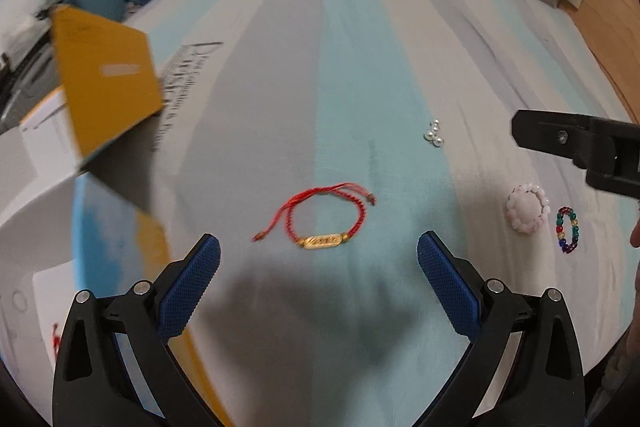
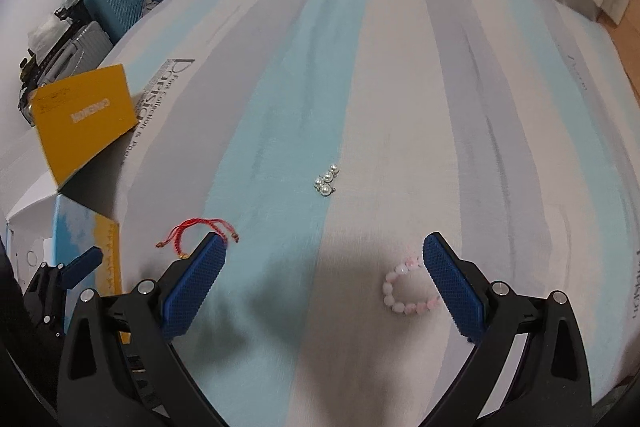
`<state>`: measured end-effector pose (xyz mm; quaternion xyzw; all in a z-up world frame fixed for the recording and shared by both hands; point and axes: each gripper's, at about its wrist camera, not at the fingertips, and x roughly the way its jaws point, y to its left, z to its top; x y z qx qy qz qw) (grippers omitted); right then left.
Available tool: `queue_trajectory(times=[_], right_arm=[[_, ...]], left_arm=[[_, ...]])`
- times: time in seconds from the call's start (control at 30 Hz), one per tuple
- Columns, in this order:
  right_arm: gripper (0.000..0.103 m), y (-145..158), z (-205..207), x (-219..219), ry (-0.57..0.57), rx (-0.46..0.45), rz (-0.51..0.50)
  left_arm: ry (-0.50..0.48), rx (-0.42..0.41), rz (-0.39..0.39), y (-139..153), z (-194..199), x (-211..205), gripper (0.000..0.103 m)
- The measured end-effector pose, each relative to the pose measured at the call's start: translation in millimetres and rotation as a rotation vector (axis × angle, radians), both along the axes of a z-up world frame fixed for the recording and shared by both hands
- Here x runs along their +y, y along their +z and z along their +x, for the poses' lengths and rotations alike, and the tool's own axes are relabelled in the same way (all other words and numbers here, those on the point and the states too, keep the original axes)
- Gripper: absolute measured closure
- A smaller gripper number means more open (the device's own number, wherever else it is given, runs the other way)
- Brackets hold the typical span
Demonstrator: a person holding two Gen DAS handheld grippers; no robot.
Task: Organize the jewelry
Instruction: 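Move both tools back over the remaining jewelry on the bed, then grasp the second red string bracelet with the left tool while the right tool grasps the pearl earrings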
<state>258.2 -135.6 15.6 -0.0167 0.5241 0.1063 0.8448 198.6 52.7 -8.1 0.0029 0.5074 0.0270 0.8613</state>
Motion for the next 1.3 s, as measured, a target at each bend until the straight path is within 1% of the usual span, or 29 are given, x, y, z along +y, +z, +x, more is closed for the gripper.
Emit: queue_trajectory(times=[0.03,0.07,0.1,0.13,0.17,0.23,0.3,0.37,0.47,0.53,0.6,0.73,0.77,0.83,0.93,1.03,1.1,1.13,1.2,1.23,1.3], right_arm=[[0.008,-6.2,5.8,0.0,-0.001,0.003,0.001],[0.01,-12.1,10.6,0.9,-0.001,0.011,-0.001],[0.014,-19.3,16.1,2.9,0.003,0.024,-0.003],[0.017,-24.7,20.8,4.2,0.007,0.036,-0.005],[0.02,-31.3,26.2,5.9,0.01,0.049,-0.007],[0.021,-44.7,38.4,9.6,0.014,0.07,-0.019],[0.024,-55.9,48.9,12.5,0.016,0.088,-0.031],[0.027,-63.4,57.1,15.7,0.015,0.104,-0.032],[0.029,-72.9,69.3,17.9,0.008,0.122,-0.032],[0.031,-79.7,76.4,21.5,0.009,0.134,-0.04],[0.037,-85.1,81.1,21.7,0.01,0.149,-0.039],[0.044,-98.7,90.9,23.7,0.004,0.178,-0.024],[0.048,-102.3,93.4,23.2,0.0,0.186,-0.015],[0.052,-107.6,96.9,22.0,-0.007,0.201,0.007],[0.055,-113.7,99.7,22.0,-0.013,0.212,0.022],[0.063,-117.7,101.4,22.8,-0.022,0.213,0.023],[0.07,-118.6,102.2,21.8,-0.027,0.214,0.025],[0.072,-118.8,102.5,21.5,-0.024,0.215,0.025],[0.08,-119.0,103.5,21.6,-0.023,0.218,0.024],[0.082,-119.4,104.1,20.7,-0.024,0.221,0.026],[0.088,-120.1,104.1,20.2,-0.024,0.222,0.024]], left_arm=[[-0.004,0.011,-0.001,-6.1,6.6,0.3,0.006],[-0.006,0.013,0.007,-9.9,10.7,0.9,0.006],[-0.002,0.01,0.011,-15.0,16.2,2.7,0.006],[0.003,0.014,0.007,-18.6,19.4,4.5,0.006],[0.007,0.023,-0.006,-23.3,23.6,8.1,0.006],[0.037,0.038,-0.041,-33.2,30.8,15.5,0.006],[0.042,0.047,-0.041,-39.3,36.6,17.3,0.006],[0.041,0.054,-0.033,-46.4,41.6,18.0,0.006],[0.05,0.071,-0.043,-56.1,48.2,19.1,0.006],[0.051,0.085,-0.034,-62.1,52.8,17.5,0.006],[0.049,0.093,-0.033,-66.8,55.3,16.3,0.006],[0.067,0.113,-0.036,-77.4,58.9,20.1,0.006],[0.068,0.114,-0.036,-79.2,59.2,20.8,0.007],[0.066,0.117,-0.045,-82.7,59.9,22.2,0.007],[0.067,0.125,-0.054,-87.8,63.7,24.9,0.012],[0.064,0.137,-0.044,-89.2,63.1,22.2,0.02],[0.062,0.145,-0.033,-88.5,63.7,22.5,0.031],[0.058,0.148,-0.033,-88.4,65.6,24.1,0.034],[0.05,0.153,-0.032,-86.6,65.8,25.2,0.047],[0.048,0.154,-0.031,-86.7,68.0,27.8,0.05],[0.046,0.152,-0.026,-84.9,68.5,30.3,0.067]])
